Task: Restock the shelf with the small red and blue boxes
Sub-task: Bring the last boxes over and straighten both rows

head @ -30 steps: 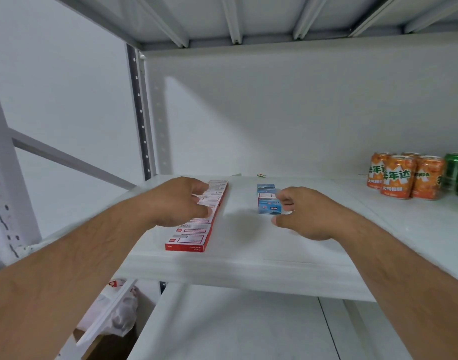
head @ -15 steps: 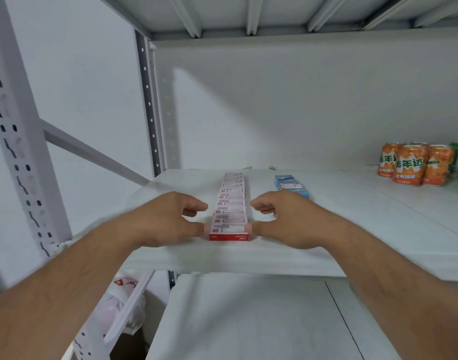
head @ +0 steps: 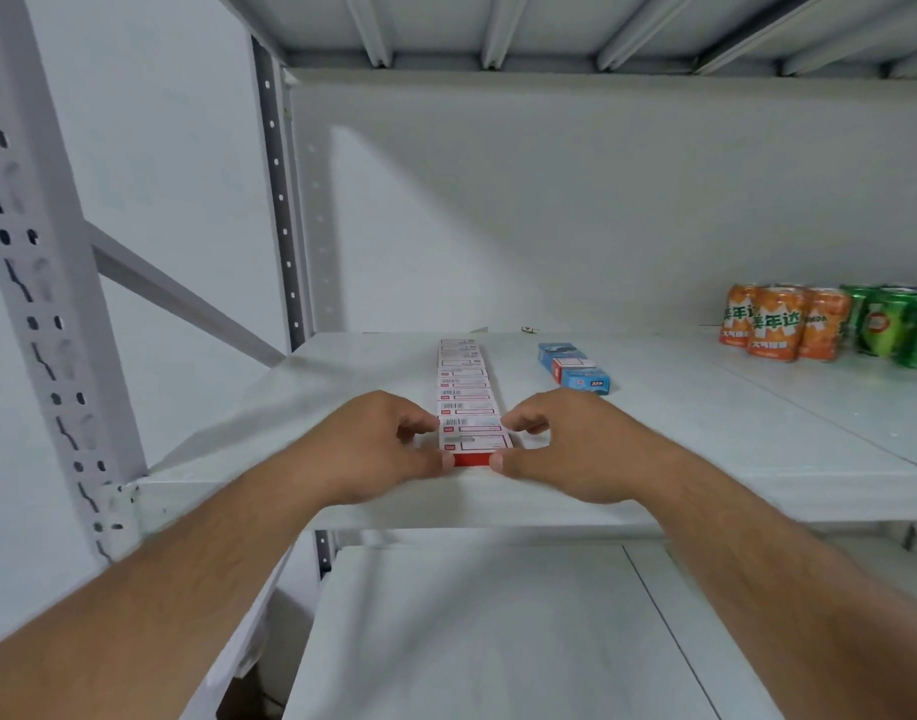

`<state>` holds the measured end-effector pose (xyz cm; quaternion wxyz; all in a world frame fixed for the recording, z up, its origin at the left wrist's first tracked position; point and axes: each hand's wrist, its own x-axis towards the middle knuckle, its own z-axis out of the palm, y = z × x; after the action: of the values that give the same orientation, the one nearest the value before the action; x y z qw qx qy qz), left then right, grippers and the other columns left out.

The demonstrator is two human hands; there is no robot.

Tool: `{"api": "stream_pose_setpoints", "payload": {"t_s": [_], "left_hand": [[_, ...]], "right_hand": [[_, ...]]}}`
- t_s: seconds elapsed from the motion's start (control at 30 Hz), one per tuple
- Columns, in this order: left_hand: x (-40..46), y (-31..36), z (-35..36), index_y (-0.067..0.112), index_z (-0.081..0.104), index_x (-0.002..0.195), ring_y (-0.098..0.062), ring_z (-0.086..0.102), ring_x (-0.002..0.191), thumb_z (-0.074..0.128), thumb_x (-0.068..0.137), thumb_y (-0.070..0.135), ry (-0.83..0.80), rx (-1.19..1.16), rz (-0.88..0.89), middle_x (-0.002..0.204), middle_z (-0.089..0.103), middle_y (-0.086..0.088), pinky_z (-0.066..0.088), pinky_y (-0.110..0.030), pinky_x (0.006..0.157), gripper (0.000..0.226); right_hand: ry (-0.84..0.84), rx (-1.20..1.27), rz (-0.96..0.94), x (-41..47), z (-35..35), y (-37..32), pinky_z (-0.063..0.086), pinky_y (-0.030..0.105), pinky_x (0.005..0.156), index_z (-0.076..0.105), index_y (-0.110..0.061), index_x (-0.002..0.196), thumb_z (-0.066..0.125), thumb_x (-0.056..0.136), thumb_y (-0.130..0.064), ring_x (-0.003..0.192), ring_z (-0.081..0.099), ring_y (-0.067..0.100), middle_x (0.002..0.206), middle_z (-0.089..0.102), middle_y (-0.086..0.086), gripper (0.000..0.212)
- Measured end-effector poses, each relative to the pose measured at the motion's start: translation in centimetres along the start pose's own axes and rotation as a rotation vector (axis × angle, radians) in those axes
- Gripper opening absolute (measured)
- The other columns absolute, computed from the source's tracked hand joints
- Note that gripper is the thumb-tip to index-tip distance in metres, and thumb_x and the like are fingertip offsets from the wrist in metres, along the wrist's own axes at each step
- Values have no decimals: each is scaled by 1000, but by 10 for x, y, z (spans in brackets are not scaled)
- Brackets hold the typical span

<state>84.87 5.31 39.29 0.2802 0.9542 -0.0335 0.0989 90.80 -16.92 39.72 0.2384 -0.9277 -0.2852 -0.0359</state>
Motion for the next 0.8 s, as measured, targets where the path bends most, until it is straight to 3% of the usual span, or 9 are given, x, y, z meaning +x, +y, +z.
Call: {"api": "stream_pose_setpoints", "payload": {"t_s": [0.07, 0.17, 0.27, 0.37, 0.47, 0.6, 0.67, 0.8], "left_hand": [[1, 2, 3, 52, 72, 100, -17, 65, 80, 69, 67, 65, -3, -17, 11, 93, 73, 1, 53, -36, 76, 36], [2, 3, 7, 48, 72, 105, -4, 66, 89, 73, 77, 53, -8, -22, 6, 96, 72, 20, 54, -31, 87, 28], [5, 2, 7, 50, 67, 114, 3, 60, 108, 75, 75, 53, -9, -23, -7, 112, 67, 25, 48, -29, 99, 40], [8, 0, 7, 45, 59, 123, 7, 51, 120, 79, 74, 47, -32, -67, -40, 123, 60, 27, 39, -19, 102, 53], [11, -2, 7, 50, 57, 111, 15, 49, 115, 82, 75, 39, -80, -135, -53, 113, 59, 34, 34, -14, 103, 45], [15, -4, 8, 38, 56, 132, 14, 47, 124, 83, 72, 43, -115, -181, -42, 129, 60, 27, 34, -25, 114, 66], [14, -3, 8, 37, 56, 132, 15, 47, 123, 82, 73, 43, -126, -198, -34, 129, 60, 28, 34, -24, 113, 66], [15, -2, 8, 41, 59, 128, 18, 48, 120, 82, 73, 43, -133, -214, -7, 125, 60, 32, 35, -23, 112, 59]], "right_hand": [[5, 7, -4, 1, -1, 2, 46, 22, 88, 70, -35, 115, 72, 83, -54, 109, 59, 3, 117, 63, -18, 37], [-14, 31, -14, 3, 2, 4, 47, 20, 89, 72, -31, 111, 73, 83, -50, 107, 60, -1, 114, 67, -18, 34], [-37, 72, -23, 6, 4, 6, 50, 24, 98, 71, -33, 114, 74, 81, -48, 112, 60, -5, 119, 67, -20, 36], [-63, 104, 1, 10, 4, 9, 47, 24, 100, 63, -37, 123, 75, 79, -50, 123, 55, -4, 131, 61, -22, 48], [-91, 129, 38, 13, 4, 9, 41, 20, 93, 52, -36, 132, 77, 79, -50, 129, 50, -2, 142, 54, -19, 60], [-113, 170, 68, 16, 4, 8, 42, 22, 98, 46, -34, 135, 78, 79, -46, 130, 50, 2, 147, 51, -16, 66], [-118, 200, 60, 17, 5, 7, 44, 21, 99, 47, -32, 134, 78, 80, -43, 125, 53, -1, 142, 54, -20, 64], [-141, 243, 47, 15, 5, 3, 42, 12, 84, 48, -29, 134, 76, 84, -33, 109, 55, -5, 134, 59, -22, 57]]}}
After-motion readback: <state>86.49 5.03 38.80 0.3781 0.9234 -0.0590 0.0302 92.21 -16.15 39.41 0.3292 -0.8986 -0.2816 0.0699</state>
